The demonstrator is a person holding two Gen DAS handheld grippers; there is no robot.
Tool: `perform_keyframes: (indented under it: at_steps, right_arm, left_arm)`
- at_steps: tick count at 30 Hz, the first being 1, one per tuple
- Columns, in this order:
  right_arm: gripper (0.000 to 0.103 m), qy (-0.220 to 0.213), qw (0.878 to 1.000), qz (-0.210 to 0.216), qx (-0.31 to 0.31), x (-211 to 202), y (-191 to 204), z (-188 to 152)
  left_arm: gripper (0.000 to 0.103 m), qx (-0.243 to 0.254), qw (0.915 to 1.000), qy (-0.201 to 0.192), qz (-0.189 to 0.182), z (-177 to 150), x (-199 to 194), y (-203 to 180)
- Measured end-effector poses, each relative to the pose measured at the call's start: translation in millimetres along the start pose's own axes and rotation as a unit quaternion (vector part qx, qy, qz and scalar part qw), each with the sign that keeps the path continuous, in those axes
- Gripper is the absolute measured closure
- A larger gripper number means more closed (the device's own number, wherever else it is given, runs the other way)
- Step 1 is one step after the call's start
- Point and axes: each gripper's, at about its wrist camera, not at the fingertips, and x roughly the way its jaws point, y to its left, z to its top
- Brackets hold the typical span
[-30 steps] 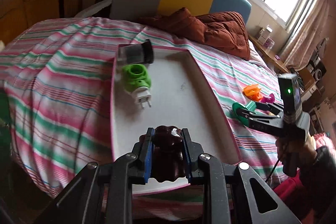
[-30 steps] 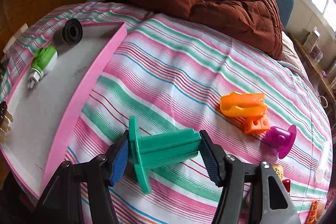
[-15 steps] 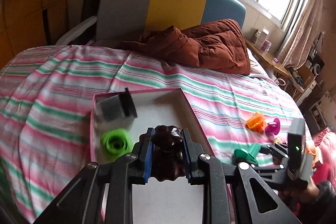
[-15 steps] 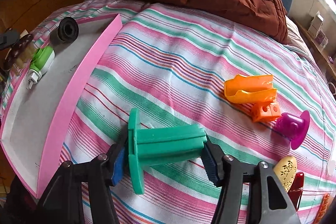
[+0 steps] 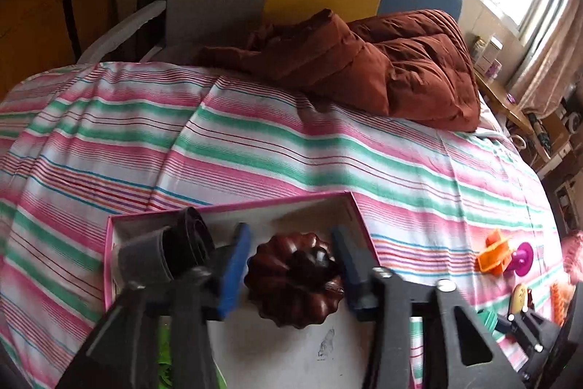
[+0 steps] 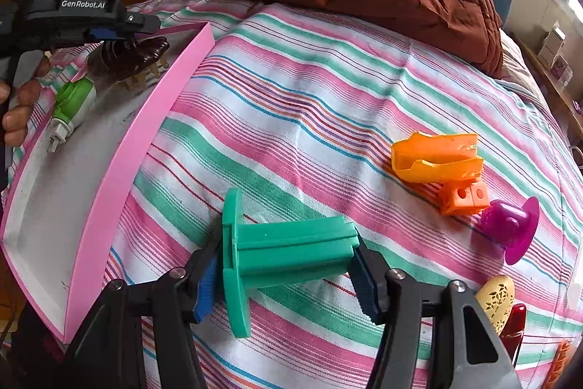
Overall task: Organize rigid objects
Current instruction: 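Carry the brown knob to the tray with the left gripper while the right gripper grasps the teal spool, then release the brown knob in the tray with the left gripper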
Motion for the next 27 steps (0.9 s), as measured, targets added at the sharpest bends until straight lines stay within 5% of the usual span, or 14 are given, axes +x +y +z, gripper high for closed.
perform_keyframes:
  at_steps: [10, 19, 27]
  right_arm:
    - [0.042, -0.001, 1.0, 0.001, 0.006, -0.2, 0.1, 0.7]
    - [0.042, -0.013, 1.0, -0.003, 0.006, -0.3, -0.2, -1.9]
    - [0.042, -0.028, 1.0, -0.008, 0.011, -0.7, -1.4, -5.3]
  left_arm:
    - [0.035, 0.046, 0.9946, -0.081, 0.044, -39.7, -85.4, -0.8]
    - [0.028, 0.03, 0.9973, -0.051, 0.044, -133.3, -121.7, -3.6]
    - [0.023, 0.02, 0.9958, -0.067, 0.058, -167.0, -148.3, -0.9]
